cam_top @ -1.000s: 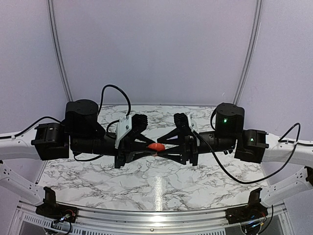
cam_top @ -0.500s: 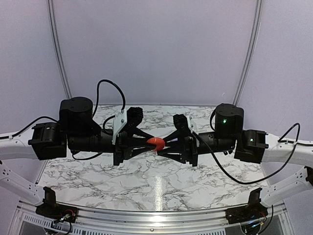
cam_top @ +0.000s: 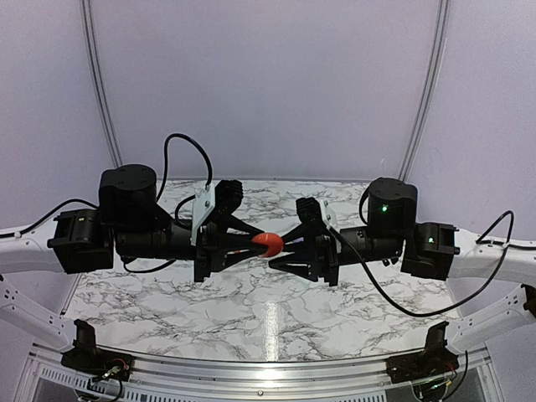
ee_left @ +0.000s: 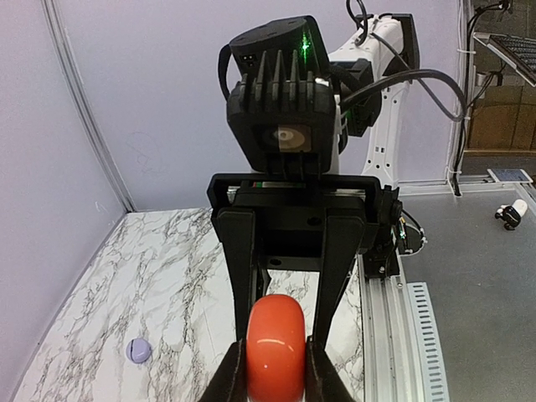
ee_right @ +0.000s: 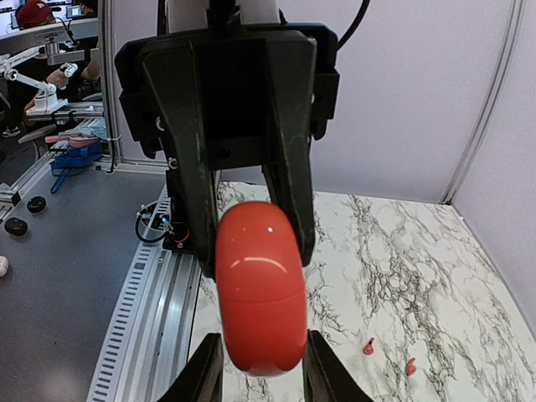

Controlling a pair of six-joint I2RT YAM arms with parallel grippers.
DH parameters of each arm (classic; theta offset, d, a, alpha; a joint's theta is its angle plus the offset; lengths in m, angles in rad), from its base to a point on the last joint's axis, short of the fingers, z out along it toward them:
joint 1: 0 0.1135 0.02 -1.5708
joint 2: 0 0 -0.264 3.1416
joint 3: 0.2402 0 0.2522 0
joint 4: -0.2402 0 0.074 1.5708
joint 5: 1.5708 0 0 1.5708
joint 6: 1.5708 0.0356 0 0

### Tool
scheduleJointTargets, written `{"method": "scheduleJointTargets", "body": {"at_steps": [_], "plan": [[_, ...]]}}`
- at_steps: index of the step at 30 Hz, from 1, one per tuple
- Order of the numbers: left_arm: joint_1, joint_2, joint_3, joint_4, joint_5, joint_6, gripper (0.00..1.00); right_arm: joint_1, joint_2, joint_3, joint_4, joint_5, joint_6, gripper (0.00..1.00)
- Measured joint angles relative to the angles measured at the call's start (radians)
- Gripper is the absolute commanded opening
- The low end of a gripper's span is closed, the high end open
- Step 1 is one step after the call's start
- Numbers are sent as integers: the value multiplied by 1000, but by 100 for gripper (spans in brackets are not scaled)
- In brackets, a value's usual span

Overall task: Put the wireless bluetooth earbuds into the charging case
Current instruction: Pass from the left arm to the right

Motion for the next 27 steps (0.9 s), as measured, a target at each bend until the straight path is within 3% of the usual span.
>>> {"method": "scheduleJointTargets", "body": {"at_steps": [9,12,27], "plan": [[0,0,0,1,12,0,8,0,0,0,2,-18,1,33],[0,1,0,1,12,1,8,0,0,0,5,-21,6,38],[0,10,0,2,20,5,7,0,0,-1,29,-19,30,36]]}}
